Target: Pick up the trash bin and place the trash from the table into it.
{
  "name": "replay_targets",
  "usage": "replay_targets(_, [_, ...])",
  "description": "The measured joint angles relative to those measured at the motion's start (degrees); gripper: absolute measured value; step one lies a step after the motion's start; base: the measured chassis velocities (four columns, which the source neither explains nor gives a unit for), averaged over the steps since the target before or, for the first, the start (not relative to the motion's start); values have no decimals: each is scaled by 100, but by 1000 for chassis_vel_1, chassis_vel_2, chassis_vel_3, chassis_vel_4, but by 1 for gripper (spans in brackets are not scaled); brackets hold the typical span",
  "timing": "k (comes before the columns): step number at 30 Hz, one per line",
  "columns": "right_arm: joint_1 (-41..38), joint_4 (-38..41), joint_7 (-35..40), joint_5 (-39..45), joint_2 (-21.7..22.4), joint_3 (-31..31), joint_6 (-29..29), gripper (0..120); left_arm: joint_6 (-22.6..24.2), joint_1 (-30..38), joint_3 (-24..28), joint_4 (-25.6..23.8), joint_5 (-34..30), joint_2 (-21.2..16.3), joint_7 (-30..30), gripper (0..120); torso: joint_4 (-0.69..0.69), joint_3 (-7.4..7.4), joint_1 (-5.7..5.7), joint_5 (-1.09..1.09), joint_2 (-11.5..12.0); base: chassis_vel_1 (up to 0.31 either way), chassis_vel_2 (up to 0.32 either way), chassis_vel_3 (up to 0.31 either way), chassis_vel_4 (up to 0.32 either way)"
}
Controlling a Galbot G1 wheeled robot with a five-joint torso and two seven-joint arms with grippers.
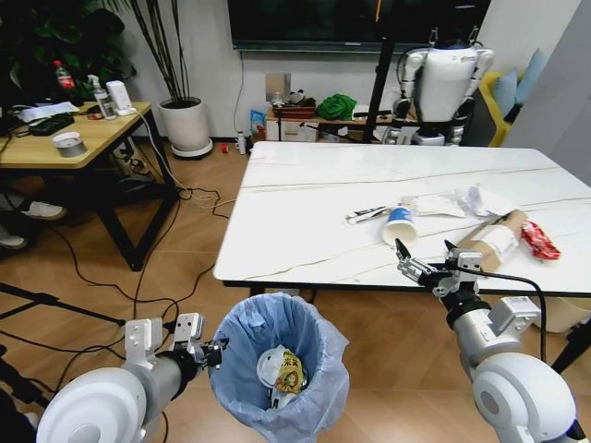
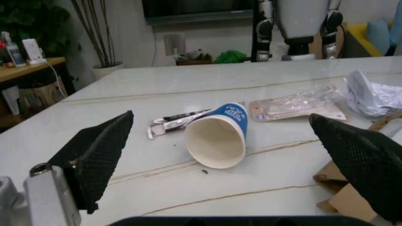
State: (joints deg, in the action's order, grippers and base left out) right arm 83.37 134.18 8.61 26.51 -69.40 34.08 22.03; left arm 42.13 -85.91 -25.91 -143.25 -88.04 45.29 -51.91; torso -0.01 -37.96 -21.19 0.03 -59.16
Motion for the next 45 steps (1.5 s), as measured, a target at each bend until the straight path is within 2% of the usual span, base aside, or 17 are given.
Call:
replay_targets(26, [-55,-43,25,32,63,-71,-44,100,0,-107,-20,1,51,-39,-6,0,0,1,1,-2,0,-107,-112,108,117])
replay_targets(36, [-633,-368,160,166,394,-643,153,100,0,-108,38,1,103,-96,22,0,1,0,0,-3,0,-11,-8,8,10])
replay_targets(40, [-1028,-580,252,287,490,-933,233,100,0,-131,41,1,107,-103,28,0,1,0,0,-3,0,0,0,0,0])
replay_targets(45, [-1879,-1031,621,721,816,-1538,375,100,0,-216,42,1,200,-85,46,0,1,0,0,-3,0,0,0,0,0])
